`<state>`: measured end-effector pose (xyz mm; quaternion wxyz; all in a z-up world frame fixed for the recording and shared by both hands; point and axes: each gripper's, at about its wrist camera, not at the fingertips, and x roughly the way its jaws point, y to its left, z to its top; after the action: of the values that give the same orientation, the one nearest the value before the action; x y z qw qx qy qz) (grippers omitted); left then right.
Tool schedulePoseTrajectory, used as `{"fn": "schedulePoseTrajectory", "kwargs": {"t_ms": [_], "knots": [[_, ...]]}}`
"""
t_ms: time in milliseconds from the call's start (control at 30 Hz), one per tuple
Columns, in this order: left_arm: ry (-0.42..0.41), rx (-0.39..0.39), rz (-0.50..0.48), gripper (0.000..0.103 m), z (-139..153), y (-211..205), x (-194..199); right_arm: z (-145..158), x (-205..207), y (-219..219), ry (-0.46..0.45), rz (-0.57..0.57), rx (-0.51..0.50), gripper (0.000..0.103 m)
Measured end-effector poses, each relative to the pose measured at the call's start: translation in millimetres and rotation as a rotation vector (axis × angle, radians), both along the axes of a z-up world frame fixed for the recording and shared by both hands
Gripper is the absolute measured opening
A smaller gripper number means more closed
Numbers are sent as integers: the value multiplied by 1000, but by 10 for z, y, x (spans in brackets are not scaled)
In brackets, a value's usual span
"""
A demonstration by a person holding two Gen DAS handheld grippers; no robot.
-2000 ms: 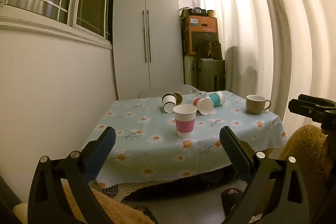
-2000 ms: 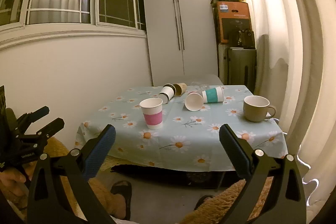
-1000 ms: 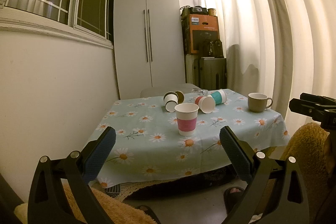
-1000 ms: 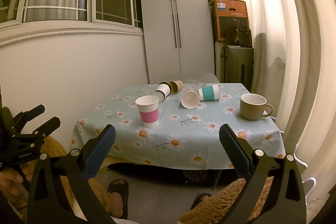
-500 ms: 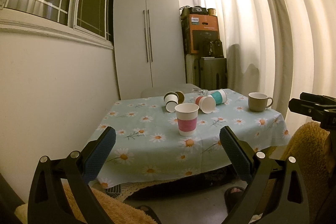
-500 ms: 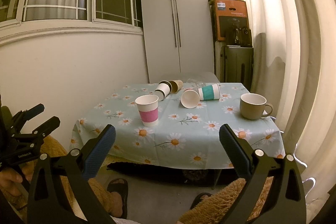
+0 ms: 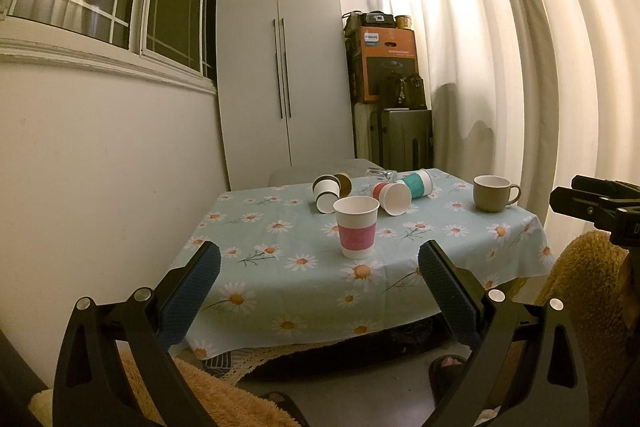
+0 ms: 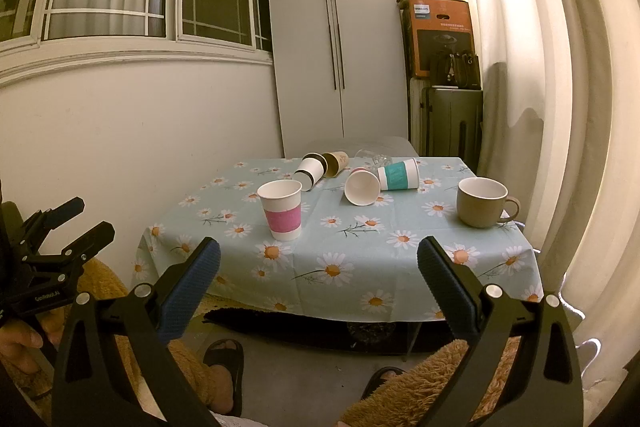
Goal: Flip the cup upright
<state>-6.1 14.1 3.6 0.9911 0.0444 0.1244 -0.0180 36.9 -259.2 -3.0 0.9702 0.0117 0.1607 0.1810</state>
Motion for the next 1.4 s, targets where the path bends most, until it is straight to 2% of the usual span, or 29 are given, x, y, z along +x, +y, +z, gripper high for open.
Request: {"fn": "schedulePoseTrajectory", "kwargs": {"t_ms": [1400], "knots": [[10,1,1,97,-5,24,50,-50,21,36,10,8,-11,98]]}}
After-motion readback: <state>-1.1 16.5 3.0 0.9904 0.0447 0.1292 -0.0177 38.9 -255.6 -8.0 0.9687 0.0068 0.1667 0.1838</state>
